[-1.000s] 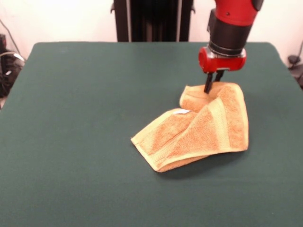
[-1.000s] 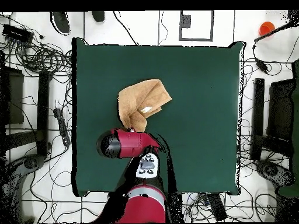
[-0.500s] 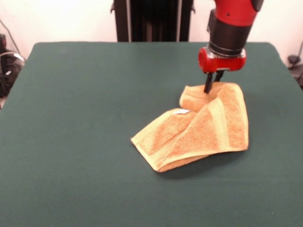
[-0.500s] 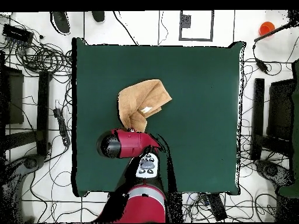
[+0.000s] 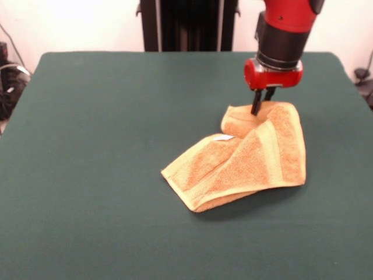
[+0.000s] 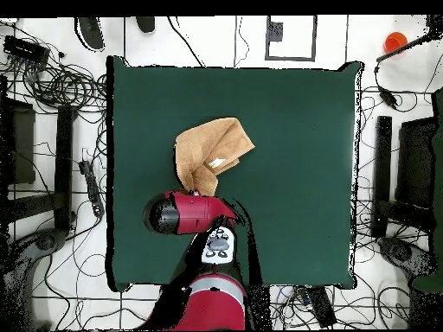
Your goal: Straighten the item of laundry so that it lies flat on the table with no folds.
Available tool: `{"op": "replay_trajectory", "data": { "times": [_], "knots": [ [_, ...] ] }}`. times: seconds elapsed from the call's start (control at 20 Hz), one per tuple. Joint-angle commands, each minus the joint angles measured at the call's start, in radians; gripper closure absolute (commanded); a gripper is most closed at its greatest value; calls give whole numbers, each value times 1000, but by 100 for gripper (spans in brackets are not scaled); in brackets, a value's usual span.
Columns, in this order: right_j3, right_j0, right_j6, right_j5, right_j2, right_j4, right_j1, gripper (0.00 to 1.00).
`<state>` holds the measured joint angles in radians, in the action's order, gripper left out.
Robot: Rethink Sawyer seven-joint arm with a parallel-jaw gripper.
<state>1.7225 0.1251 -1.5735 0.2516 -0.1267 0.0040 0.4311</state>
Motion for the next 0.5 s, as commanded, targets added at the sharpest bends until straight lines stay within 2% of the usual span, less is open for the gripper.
{"op": "replay_trajectory", "data": {
  "times": [0.05,0.5],
  "knots": [
    [-10,19,-207,14,42,42,-20,100],
    [15,26,-207,13,32,31,-7,100]
  ]
}}
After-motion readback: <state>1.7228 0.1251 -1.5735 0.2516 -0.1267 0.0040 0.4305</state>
